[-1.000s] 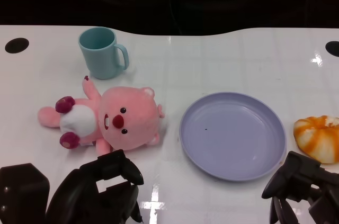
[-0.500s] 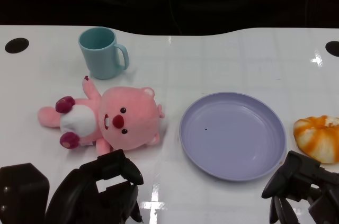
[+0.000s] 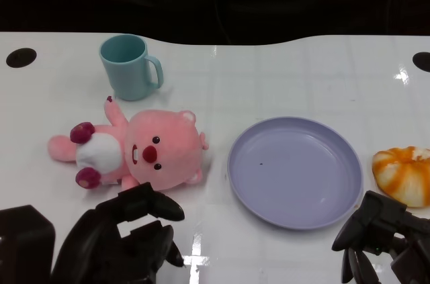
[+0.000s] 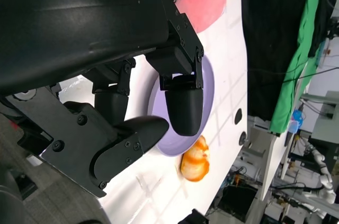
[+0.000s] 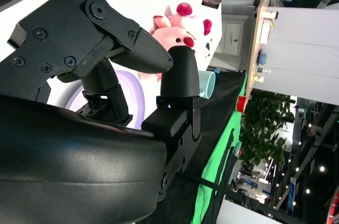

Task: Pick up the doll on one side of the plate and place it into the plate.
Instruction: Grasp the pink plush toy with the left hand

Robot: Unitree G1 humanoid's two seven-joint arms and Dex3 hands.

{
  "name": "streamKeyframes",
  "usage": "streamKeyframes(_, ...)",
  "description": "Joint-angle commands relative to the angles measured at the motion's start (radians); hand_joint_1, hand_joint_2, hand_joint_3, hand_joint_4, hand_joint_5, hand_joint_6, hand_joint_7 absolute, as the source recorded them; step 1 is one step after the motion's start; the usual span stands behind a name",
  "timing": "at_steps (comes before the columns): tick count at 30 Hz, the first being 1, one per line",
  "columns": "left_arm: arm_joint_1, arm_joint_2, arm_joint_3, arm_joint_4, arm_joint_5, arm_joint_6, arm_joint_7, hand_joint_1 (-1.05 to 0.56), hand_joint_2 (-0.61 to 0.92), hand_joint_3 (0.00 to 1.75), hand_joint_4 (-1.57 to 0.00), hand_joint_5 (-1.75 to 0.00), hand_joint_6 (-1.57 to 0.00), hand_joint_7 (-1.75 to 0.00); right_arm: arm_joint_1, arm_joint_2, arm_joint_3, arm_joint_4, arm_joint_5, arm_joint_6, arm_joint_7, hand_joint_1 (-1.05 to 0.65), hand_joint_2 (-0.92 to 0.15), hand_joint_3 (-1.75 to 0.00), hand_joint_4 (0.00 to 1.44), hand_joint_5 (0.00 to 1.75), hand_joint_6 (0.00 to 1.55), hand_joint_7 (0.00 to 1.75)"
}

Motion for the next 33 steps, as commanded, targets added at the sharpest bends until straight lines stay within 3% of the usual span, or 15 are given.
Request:
streamKeyframes(1,-0.019,0.008,0.025,-0.019,-0.024,-0.024,-0.012,-0.32,0.73,0.64,-0.56,-1.39,-0.6,-0.98,0.005,-0.008,-0.005,-0.003,0.0,-0.005,-0.006,-0.38,-0.42,-1.39,0.72,1.74,0.65,1.49)
streamKeyframes(4,-0.026,0.023,0.03,-0.028,-0.021,-0.038,-0.019,-0.37,0.88,0.37,-0.5,-1.3,-0.56,-0.85,0.008,-0.007,-0.003,-0.013,0.009,0.012,-0.005,-0.36,-0.42,-1.39,0.72,1.75,0.64,1.49)
streamKeyframes(7,-0.036,0.043,0.03,-0.035,-0.003,-0.067,-0.028,-0.4,0.92,0.28,-0.45,-1.2,-0.5,-0.71,0.005,-0.005,-0.003,-0.013,0.021,0.017,-0.002,-0.35,-0.42,-1.4,0.71,1.75,0.64,1.49)
streamKeyframes(14,-0.068,0.095,0.034,-0.023,0.053,-0.163,-0.055,-0.42,0.92,0.16,-0.44,-1.05,-0.54,-0.5,0.001,-0.005,-0.002,-0.015,0.021,0.019,-0.002,-0.35,-0.42,-1.41,0.71,1.75,0.64,1.5)
streamKeyframes(21,-0.112,0.166,0.043,0.001,0.179,-0.272,-0.049,-0.6,0.92,0.17,-0.38,-0.88,-0.55,-0.29,-0.002,-0.01,-0.007,-0.013,0.012,0.017,-0.005,-0.37,-0.42,-1.4,0.72,1.75,0.64,1.49)
streamKeyframes(25,-0.155,0.216,0.049,0.017,0.232,-0.303,-0.058,-0.66,0.92,0.18,-0.34,-0.77,-0.52,-0.2,-0.005,-0.012,-0.009,-0.007,0.012,0.009,-0.002,-0.36,-0.43,-1.39,0.72,1.75,0.64,1.49)
streamKeyframes(33,-0.253,0.32,0.046,0.049,0.347,-0.325,-0.066,-0.65,0.92,0.09,-0.21,-0.67,-0.41,-0.08,-0.001,-0.008,-0.009,-0.014,0.016,0.016,-0.005,-0.35,-0.43,-1.38,0.72,1.75,0.64,1.49)
